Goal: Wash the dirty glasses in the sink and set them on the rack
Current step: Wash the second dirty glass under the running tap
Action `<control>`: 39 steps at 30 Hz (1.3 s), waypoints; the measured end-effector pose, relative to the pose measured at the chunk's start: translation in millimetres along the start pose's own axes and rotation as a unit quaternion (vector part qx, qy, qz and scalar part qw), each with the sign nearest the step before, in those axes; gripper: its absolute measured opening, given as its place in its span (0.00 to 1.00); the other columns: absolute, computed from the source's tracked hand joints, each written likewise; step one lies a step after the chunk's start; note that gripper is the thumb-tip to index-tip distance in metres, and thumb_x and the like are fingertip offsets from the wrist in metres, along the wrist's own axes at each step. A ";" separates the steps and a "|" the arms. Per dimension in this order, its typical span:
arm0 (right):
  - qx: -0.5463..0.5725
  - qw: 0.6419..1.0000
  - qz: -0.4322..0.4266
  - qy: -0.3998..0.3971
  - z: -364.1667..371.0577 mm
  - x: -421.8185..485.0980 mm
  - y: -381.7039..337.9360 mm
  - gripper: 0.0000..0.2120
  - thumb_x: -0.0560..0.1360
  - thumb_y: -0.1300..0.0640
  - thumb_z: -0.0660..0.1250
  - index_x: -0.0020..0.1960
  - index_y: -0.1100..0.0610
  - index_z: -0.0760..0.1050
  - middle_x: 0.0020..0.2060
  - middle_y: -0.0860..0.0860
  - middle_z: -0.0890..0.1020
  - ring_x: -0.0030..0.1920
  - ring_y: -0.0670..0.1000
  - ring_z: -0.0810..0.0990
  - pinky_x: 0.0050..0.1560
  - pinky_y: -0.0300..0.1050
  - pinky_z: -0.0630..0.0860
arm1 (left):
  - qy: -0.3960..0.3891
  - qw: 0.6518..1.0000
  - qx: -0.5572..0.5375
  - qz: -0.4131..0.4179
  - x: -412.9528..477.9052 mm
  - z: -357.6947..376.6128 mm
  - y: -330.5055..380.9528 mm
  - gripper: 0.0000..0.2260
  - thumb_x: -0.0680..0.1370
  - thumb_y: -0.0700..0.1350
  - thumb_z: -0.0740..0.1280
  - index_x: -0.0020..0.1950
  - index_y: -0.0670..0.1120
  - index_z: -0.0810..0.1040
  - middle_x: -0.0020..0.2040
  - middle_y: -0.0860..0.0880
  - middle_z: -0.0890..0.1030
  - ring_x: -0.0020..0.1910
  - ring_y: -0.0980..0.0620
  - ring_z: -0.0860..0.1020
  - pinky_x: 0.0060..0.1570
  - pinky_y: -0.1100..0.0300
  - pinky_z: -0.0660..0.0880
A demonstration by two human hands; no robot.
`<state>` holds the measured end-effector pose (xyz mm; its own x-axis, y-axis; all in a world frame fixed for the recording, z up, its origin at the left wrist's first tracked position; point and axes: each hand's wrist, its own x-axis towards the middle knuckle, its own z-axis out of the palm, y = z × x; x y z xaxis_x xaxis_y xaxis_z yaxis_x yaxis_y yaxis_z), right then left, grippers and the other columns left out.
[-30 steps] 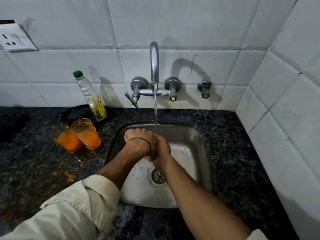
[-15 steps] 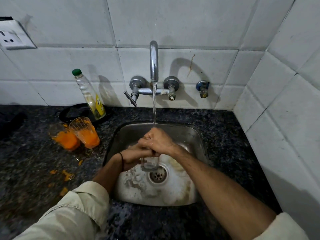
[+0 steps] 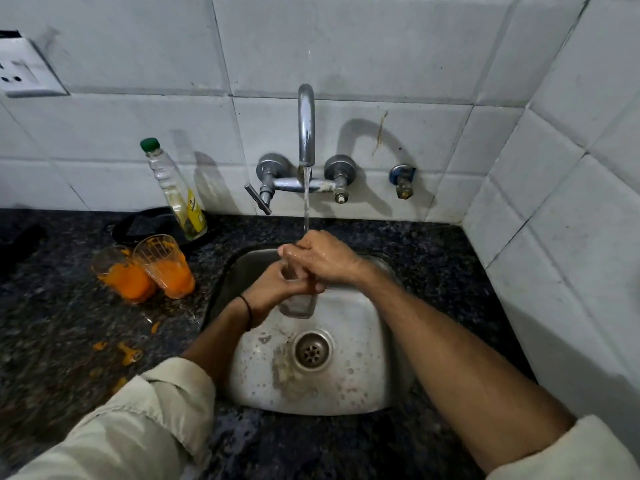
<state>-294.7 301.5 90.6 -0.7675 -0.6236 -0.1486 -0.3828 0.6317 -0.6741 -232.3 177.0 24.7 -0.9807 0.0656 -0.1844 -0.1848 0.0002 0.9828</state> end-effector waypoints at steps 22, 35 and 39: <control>-0.023 0.999 -0.014 -0.046 30.9 -29.0 -1.9 0.21 0.77 0.67 0.58 0.69 0.55 0.70 0.62 0.57 0.77 0.60 0.56 0.77 0.54 0.47 0.74 | 0.149 0.940 0.285 0.112 24.7 -15.2 -10.0 0.15 0.69 0.40 0.72 0.55 0.48 0.77 0.46 0.51 0.83 0.47 0.56 0.81 0.48 0.58 0.79; 0.081 0.987 0.125 0.057 50.0 -9.7 -1.9 0.09 0.79 0.64 0.60 0.49 0.56 0.78 0.45 0.53 0.79 0.45 0.51 0.78 0.40 0.43 0.72 | 0.166 0.933 0.268 0.171 23.8 6.0 -11.3 0.10 0.75 0.35 0.67 0.50 0.50 0.75 0.44 0.56 0.79 0.44 0.61 0.78 0.46 0.70 0.72; -0.192 0.975 -0.109 -0.004 36.1 -17.7 30.0 0.18 0.74 0.68 0.62 0.62 0.55 0.77 0.58 0.52 0.79 0.58 0.54 0.78 0.59 0.50 0.74 | 0.134 0.952 0.234 0.147 20.2 -6.7 -14.4 0.21 0.67 0.37 0.76 0.57 0.48 0.77 0.50 0.52 0.83 0.51 0.57 0.81 0.52 0.64 0.77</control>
<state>-274.0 314.8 46.8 -0.6431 -0.7647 -0.0399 -0.7016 0.6093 -0.3695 -249.9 171.6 6.7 -0.9785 -0.1249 0.1641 0.0873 0.4698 0.8784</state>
